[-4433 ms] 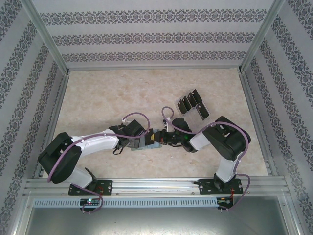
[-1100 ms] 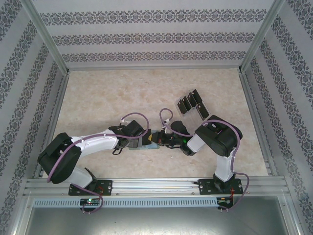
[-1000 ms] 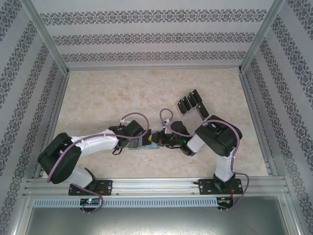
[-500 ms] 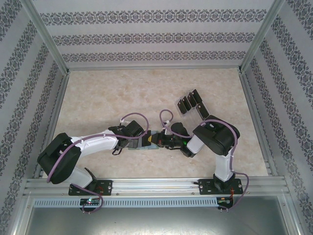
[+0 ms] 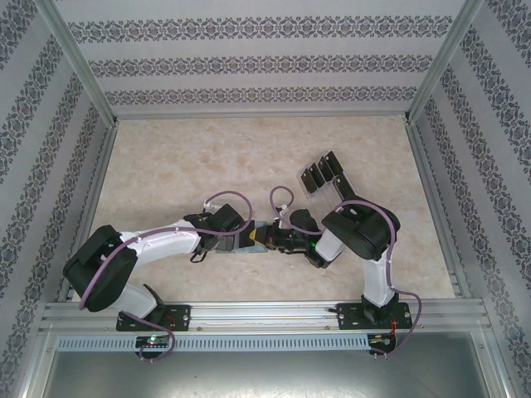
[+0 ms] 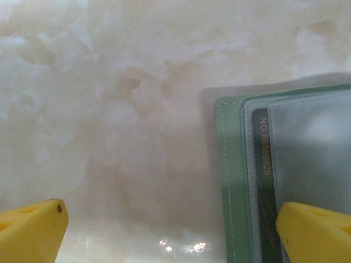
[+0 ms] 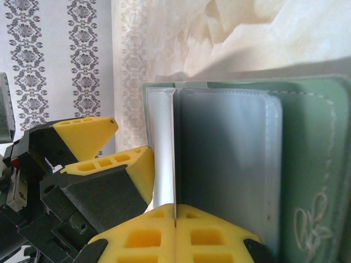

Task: Put the credit cards into the card holder

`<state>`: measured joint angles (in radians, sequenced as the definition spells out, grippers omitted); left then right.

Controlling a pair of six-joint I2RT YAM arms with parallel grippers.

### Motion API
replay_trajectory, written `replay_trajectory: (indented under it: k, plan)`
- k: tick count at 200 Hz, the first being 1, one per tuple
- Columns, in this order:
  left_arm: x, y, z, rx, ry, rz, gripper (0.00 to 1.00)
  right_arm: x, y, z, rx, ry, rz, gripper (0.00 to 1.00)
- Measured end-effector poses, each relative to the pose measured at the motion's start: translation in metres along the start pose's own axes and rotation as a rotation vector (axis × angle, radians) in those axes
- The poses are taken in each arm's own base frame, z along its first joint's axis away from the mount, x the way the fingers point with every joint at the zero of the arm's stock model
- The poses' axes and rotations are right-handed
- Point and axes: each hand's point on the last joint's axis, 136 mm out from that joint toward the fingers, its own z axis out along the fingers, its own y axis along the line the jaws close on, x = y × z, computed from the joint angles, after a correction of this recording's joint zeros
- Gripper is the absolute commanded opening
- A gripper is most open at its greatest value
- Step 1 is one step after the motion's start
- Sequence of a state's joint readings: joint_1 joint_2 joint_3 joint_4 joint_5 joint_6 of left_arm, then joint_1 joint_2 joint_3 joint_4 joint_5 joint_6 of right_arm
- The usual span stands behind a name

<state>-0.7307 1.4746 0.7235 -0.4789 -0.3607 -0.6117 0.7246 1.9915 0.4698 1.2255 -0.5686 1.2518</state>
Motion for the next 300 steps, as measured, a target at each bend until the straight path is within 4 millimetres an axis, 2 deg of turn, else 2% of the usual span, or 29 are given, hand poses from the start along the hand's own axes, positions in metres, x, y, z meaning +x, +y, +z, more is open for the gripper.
replay_trajectory:
  k: [60,107,163,240,300]
  plan:
    - [0.004,0.01,-0.006,-0.03,0.01,-0.034,1.0,0.0,0.0,0.001,-0.001,-0.014,-0.003,0.0]
    - [-0.001,0.012,-0.015,-0.011,-0.015,-0.049,1.0,-0.001,0.0,0.001,-0.001,-0.017,0.0,0.0]
    - [0.007,0.009,-0.003,-0.035,0.023,-0.029,1.0,-0.001,0.0,0.001,-0.003,-0.018,-0.001,0.0]
    - [0.009,0.017,-0.001,-0.069,0.003,-0.108,1.0,-0.001,0.001,0.0,-0.01,-0.02,-0.002,0.0]
    - [0.01,0.016,0.001,-0.061,-0.001,-0.138,1.0,-0.002,0.001,0.001,-0.013,-0.021,0.014,0.0]
